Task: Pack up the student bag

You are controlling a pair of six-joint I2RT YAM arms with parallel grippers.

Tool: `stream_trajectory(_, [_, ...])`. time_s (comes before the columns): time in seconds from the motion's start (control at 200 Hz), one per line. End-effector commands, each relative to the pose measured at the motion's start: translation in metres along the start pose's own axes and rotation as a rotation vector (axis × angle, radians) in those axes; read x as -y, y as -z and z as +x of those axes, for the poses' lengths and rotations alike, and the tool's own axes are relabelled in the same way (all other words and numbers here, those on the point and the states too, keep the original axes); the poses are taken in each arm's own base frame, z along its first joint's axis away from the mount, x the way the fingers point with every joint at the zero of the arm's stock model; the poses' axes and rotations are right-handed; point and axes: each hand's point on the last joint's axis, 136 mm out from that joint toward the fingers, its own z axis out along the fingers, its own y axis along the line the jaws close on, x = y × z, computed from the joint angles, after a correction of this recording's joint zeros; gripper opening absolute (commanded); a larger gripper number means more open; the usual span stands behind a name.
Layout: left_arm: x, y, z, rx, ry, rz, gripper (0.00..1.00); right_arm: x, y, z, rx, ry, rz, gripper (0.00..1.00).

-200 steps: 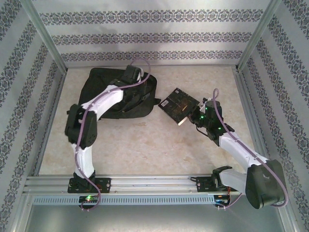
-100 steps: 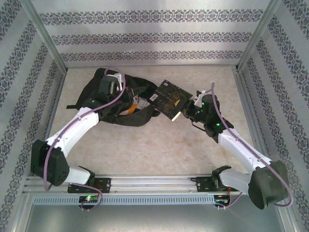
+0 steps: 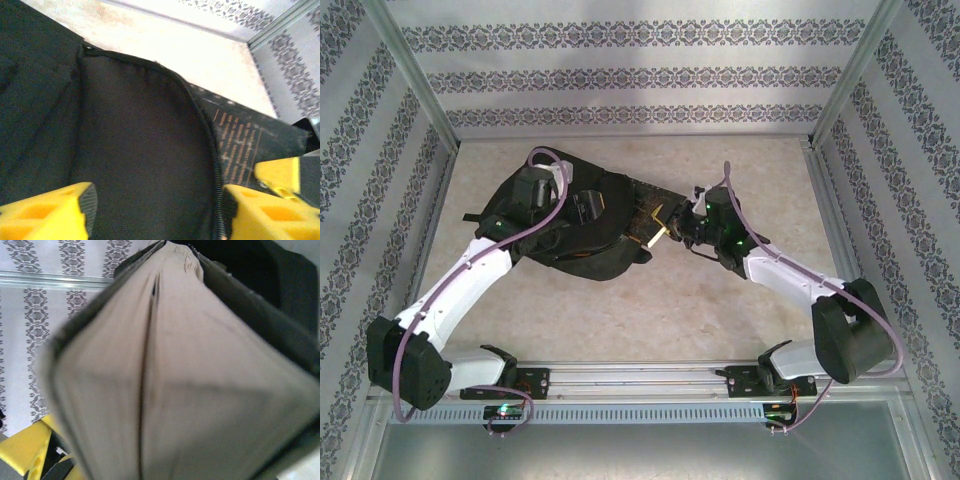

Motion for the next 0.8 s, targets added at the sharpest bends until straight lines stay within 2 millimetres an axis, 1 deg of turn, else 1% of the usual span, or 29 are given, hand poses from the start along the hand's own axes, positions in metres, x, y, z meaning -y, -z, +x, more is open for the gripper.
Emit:
stream_trajectory(0.0, [-0.006, 0.001, -0.008, -0.023, -0.107, -0.071, 0.75, -0.08, 0.007, -0.003, 0.008, 0.097, -0.232, 0.0])
stream_trajectory(0.11, [-0.009, -0.004, -0.014, -0.02, -0.134, -0.099, 0.81, -0.088, 0.005, 0.003, -0.011, 0.109, -0.253, 0.0])
stream_trajectory(0.255, [-0.004, -0.013, -0.02, -0.035, -0.143, -0.083, 0.84, -0.099, 0.003, 0.011, -0.039, 0.13, -0.28, 0.0])
stream_trajectory(0.365, [-0.007, -0.019, -0.025, -0.039, -0.158, -0.113, 0.85, -0.097, -0.001, 0.014, -0.053, 0.127, -0.276, 0.0])
stream_trajectory(0.455, [-0.016, -0.026, -0.025, -0.048, -0.167, -0.153, 0.85, -0.095, -0.004, 0.015, -0.061, 0.122, -0.278, 0.0])
stream_trajectory(0.545, [-0.014, -0.031, -0.024, -0.052, -0.162, -0.135, 0.84, -0.094, -0.006, 0.016, -0.066, 0.122, -0.278, 0.0])
stream_trajectory(0.61, [-0.005, -0.029, -0.028, -0.032, -0.16, -0.091, 0.85, -0.094, -0.007, 0.017, -0.072, 0.121, -0.279, 0.0])
stream_trajectory(0.709, [0.01, -0.018, -0.038, 0.035, -0.171, -0.029, 0.84, -0.094, -0.008, 0.017, -0.078, 0.121, -0.28, 0.0])
stream_trajectory(0.794, [0.01, -0.012, -0.042, 0.053, -0.179, -0.029, 0.83, -0.094, -0.008, 0.017, -0.078, 0.125, -0.281, 0.0])
